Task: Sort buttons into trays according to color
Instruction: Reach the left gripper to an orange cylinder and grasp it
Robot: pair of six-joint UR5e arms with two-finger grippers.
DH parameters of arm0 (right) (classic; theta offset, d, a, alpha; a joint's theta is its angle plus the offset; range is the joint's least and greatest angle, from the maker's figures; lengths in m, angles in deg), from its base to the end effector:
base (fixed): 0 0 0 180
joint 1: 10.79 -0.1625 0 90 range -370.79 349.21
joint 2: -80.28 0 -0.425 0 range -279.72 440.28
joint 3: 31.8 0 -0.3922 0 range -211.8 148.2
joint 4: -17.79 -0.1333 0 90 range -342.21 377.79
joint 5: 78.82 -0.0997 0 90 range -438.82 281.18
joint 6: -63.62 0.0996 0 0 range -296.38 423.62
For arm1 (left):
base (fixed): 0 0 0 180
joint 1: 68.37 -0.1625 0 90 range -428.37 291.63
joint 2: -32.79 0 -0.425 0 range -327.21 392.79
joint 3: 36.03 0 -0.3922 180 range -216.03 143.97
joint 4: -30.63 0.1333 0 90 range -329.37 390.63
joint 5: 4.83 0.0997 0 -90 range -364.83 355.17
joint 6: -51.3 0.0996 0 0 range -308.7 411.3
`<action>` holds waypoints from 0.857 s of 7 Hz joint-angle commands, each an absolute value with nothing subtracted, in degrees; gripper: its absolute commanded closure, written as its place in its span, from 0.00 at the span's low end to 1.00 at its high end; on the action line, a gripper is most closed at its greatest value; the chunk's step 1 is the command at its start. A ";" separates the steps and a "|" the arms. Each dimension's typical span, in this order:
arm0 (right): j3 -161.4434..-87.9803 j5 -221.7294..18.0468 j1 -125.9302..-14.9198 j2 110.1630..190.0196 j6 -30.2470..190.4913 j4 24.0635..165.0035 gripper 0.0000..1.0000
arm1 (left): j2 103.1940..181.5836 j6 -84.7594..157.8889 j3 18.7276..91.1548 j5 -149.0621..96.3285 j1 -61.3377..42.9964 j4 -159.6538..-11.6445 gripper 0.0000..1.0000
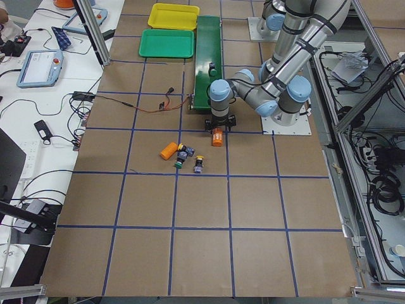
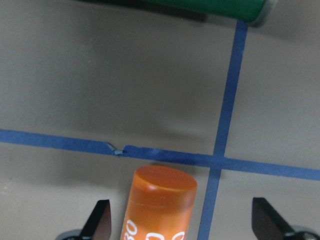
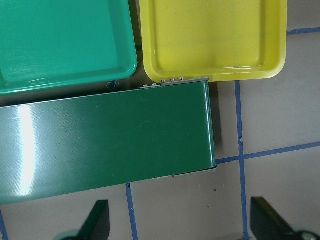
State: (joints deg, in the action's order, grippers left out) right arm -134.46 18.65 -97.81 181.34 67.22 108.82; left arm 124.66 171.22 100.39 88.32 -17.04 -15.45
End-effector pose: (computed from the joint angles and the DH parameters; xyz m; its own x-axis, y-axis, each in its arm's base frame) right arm 0.0989 -0.4149 0.4689 -0.9850 0.1129 0.1304 0.1141 0.9935 0.0018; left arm 0.1293 -0.3661 0.1877 -0.1498 0.9843 0.0934 0.9887 0.1496 0.0095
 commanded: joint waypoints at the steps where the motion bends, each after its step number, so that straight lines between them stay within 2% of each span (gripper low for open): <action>1: -134.46 18.56 -97.81 181.44 67.22 109.45 0.00 | 126.22 172.67 100.82 88.42 -17.04 -13.23 0.03; 2: -134.46 18.13 -97.81 181.36 67.22 109.72 0.00 | 126.48 173.80 100.82 88.33 -17.04 -12.53 0.20; 4: -134.46 18.56 -97.81 181.45 67.31 109.28 0.00 | 126.49 176.36 100.64 88.24 -16.78 -12.35 0.78; 5: -134.46 18.74 -97.81 181.27 67.31 109.37 0.00 | 126.49 176.45 100.21 88.16 -16.34 -11.91 0.91; 6: -134.46 18.39 -97.63 181.18 67.31 109.80 0.00 | 125.79 176.19 97.94 87.63 -15.46 -12.43 0.93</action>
State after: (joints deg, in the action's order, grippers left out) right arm -134.46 18.59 -97.76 181.30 67.30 109.44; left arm 126.30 176.22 99.77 88.06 -16.27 -12.21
